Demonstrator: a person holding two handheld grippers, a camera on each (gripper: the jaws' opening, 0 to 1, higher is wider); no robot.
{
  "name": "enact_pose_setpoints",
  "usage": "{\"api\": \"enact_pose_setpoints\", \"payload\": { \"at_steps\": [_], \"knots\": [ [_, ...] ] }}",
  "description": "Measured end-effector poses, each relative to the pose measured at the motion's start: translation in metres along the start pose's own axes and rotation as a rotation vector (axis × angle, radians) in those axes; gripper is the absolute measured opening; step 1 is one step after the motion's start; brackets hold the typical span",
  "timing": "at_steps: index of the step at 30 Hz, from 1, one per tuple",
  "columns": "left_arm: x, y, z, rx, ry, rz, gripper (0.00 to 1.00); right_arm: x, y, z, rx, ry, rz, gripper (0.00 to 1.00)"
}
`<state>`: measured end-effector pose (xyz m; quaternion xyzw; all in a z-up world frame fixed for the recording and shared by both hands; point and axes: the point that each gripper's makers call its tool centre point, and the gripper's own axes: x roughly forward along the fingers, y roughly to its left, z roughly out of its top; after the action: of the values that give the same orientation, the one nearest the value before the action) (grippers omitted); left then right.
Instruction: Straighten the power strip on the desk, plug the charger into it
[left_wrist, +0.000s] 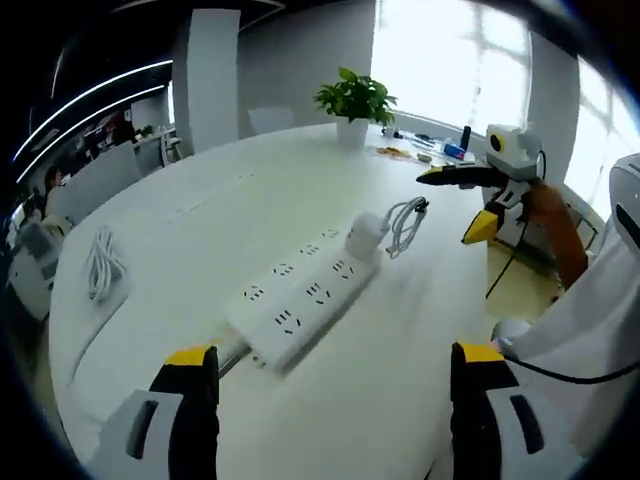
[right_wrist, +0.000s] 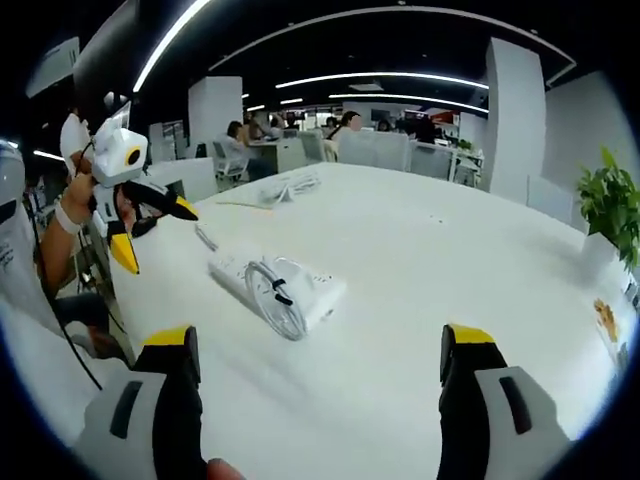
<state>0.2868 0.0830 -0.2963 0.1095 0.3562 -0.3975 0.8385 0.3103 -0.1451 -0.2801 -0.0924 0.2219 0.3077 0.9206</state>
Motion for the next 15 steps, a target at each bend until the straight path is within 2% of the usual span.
{"api": "enact_pose_setpoints", "payload": {
  "at_steps": [8, 15],
  "knots": [
    [-0.027, 0.006, -0.008, -0.02, -0.022, 0.085, 0.96, -0.014, 0.004, 0.004, -0.01, -0.016, -0.016, 0.97],
    [-0.056, -0.003, -0.014, -0.037, -0.065, 0.128, 0.96, -0.036, 0.016, 0.012, -0.025, -0.043, -0.026, 0.97]
  ]
}}
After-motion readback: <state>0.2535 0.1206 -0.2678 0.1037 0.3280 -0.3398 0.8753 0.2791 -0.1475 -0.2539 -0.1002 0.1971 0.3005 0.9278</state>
